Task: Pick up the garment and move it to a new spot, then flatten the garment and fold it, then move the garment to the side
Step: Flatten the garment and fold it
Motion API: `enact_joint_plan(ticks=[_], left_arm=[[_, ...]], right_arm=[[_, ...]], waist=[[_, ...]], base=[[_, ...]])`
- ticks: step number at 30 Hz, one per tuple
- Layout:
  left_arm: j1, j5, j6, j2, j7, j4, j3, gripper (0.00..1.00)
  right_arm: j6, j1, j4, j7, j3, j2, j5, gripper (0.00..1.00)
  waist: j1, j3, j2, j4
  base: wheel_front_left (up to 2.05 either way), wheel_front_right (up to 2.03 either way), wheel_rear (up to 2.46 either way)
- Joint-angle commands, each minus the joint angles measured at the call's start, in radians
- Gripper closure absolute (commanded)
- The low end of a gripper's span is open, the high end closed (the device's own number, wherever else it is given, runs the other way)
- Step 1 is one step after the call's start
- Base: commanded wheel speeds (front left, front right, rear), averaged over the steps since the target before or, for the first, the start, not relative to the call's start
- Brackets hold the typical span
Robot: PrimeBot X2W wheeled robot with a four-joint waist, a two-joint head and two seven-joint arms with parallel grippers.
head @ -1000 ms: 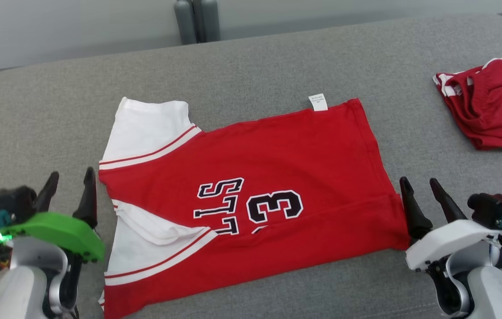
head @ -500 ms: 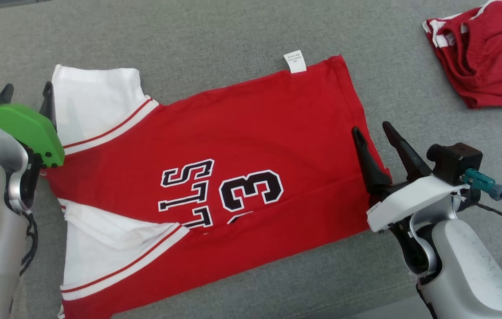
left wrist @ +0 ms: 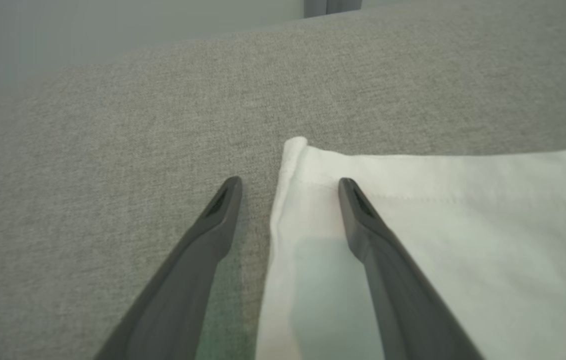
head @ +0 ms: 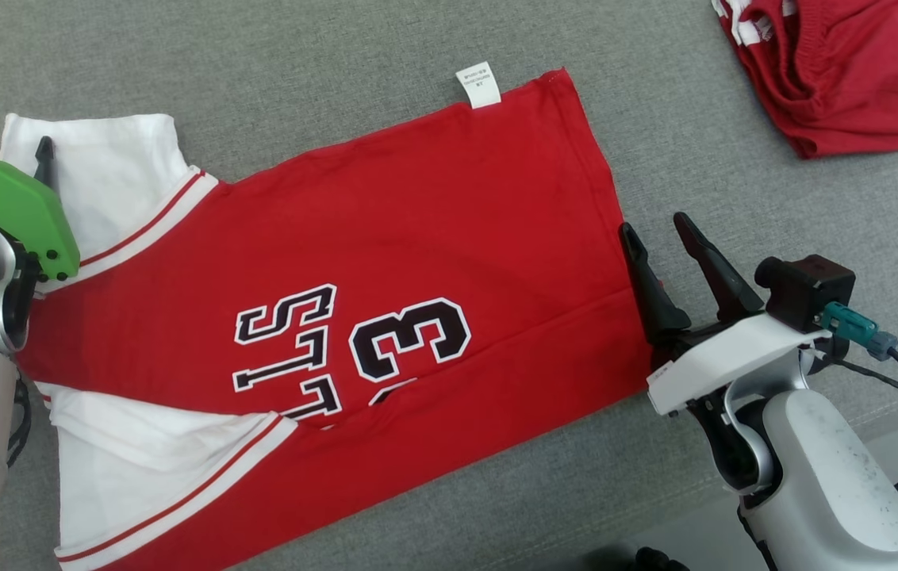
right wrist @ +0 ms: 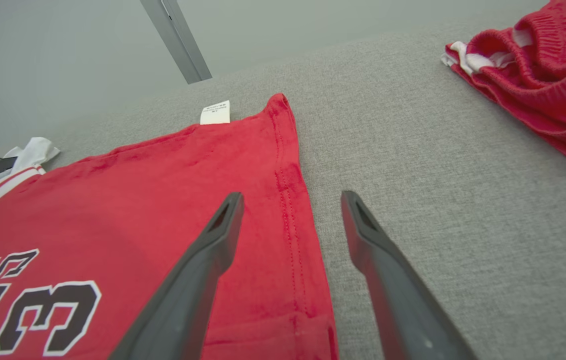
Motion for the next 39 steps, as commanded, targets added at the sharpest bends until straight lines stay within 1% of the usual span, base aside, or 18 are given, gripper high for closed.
enact_joint_plan(ticks=[1, 2, 3, 6, 11, 15, 19, 23, 30, 34, 39], left_arm=[[-0.016, -0.003, -0.006, 0.007, -0.002, 0.014, -0.005, 0.52], [-0.016, -0.004, -0.009, 0.005, -0.002, 0.022, -0.008, 0.71], [-0.017, -0.005, -0.012, 0.004, -0.003, 0.031, -0.011, 1.00], [-0.024, -0.004, -0.020, -0.004, -0.021, 0.043, -0.016, 1.00], [-0.031, -0.009, -0.029, -0.028, -0.088, 0.055, -0.021, 1.00], [-0.008, -0.017, -0.052, -0.057, -0.152, 0.045, -0.030, 1.00], [0.032, -0.027, -0.074, -0.088, -0.213, 0.010, -0.042, 1.00], [0.079, -0.032, -0.082, -0.122, -0.263, -0.045, -0.053, 1.00], [0.149, -0.028, -0.069, -0.170, -0.313, -0.146, -0.083, 1.00], [0.168, -0.028, -0.060, -0.199, -0.328, -0.181, -0.100, 1.00], [0.177, -0.033, -0.051, -0.223, -0.342, -0.201, -0.111, 1.00]], right_arm=[[0.000, -0.012, 0.004, -0.006, 0.003, 0.002, 0.008, 0.00], [0.000, -0.012, 0.006, -0.008, 0.003, 0.001, 0.009, 0.00], [0.000, -0.013, 0.006, -0.010, 0.004, 0.000, 0.008, 0.00], [0.000, -0.016, 0.008, -0.013, 0.002, -0.005, 0.007, 0.00], [0.000, -0.025, 0.019, -0.017, -0.008, -0.016, -0.001, 0.00], [0.000, -0.050, 0.038, -0.002, -0.022, -0.045, -0.028, 0.00], [0.000, -0.107, 0.092, 0.021, -0.046, -0.085, -0.071, 0.00], [0.000, -0.188, 0.192, 0.048, -0.058, -0.114, -0.108, 0.00], [0.000, -0.353, 0.428, 0.099, -0.004, -0.163, -0.162, 0.00], [0.000, -0.431, 0.559, 0.126, 0.009, -0.188, -0.173, 0.00], [0.000, -0.502, 0.687, 0.140, 0.032, -0.205, -0.185, 0.00]], waist=[[-0.0001, 0.000, 0.0000, -0.002], [-0.0001, -0.001, 0.0000, -0.002], [-0.0001, -0.003, 0.0000, -0.001], [-0.0001, -0.012, 0.0000, 0.003], [-0.0001, -0.045, 0.0000, 0.028], [-0.0001, -0.085, 0.0000, 0.065], [-0.0001, -0.123, 0.0000, 0.118], [-0.0001, -0.144, 0.0000, 0.181], [-0.0001, -0.137, 0.0000, 0.286], [-0.0001, -0.122, 0.0000, 0.328], [-0.0001, -0.106, 0.0000, 0.358]], base=[[0.00, 0.00, 0.00], [0.00, 0.00, 0.00], [0.00, 0.00, 0.00], [0.00, 0.00, 0.00], [0.00, 0.00, 0.00], [0.00, 0.00, 0.00], [0.00, 0.00, 0.00], [0.00, 0.00, 0.00], [0.00, 0.00, 0.00], [0.00, 0.00, 0.00], [0.00, 0.00, 0.00]])
